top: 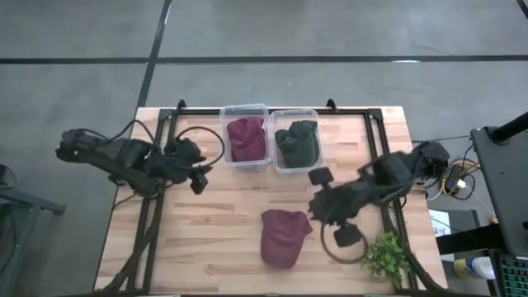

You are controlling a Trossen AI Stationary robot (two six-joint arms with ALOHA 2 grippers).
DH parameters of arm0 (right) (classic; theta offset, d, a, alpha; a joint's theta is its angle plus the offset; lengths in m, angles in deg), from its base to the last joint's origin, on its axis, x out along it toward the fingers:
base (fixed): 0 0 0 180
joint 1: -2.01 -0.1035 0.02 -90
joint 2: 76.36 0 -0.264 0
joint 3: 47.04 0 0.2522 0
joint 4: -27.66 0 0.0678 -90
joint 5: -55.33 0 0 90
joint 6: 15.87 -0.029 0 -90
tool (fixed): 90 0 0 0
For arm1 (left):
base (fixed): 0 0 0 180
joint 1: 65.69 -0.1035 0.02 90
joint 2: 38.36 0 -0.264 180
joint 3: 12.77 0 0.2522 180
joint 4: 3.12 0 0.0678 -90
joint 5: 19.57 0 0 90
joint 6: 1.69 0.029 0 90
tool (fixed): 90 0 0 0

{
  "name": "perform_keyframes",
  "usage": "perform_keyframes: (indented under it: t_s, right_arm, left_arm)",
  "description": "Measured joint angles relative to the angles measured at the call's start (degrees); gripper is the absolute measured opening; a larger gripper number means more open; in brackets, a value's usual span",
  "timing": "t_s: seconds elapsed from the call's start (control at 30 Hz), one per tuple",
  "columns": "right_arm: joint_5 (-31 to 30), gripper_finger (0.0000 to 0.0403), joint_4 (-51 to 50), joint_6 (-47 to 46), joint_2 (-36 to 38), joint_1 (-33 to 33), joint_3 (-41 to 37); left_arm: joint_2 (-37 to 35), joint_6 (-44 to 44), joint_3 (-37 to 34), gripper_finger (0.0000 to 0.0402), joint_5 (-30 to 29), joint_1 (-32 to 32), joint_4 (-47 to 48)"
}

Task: Pick & Place hat
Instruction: Put the red cap into the left transparent bin

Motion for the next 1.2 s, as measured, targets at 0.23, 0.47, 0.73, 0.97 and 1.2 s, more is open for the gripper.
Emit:
perform_keyframes:
  t_s: [0.23,0.47,0.73,0.97,1.2]
  right_arm:
    - [0.1,0.007,5.0,-3.7,0.0,-1.0,-12.0]
    - [2.8,0.0071,14.9,-4.6,0.0,-0.9,-21.9]
    - [3.0,0.0112,23.7,-4.6,0.0,-0.9,-29.1]
    - [4.5,0.0175,29.5,-4.4,0.0,-0.9,-35.3]
    - [5.6,0.0212,36.6,-4.0,0.0,-0.9,-42.1]
  left_arm:
    - [-5.0,0.0,-6.0,0.0181,0.0,1.2,-4.4]
    - [-7.9,-0.7,-9.3,0.0181,0.2,1.2,-4.9]
    - [-8.4,-0.4,-9.8,0.0181,0.5,1.2,-4.8]
    - [-8.6,0.3,-9.8,0.0181,0.5,1.2,-4.8]
    - [-8.7,0.7,-9.8,0.0181,0.5,1.2,-4.8]
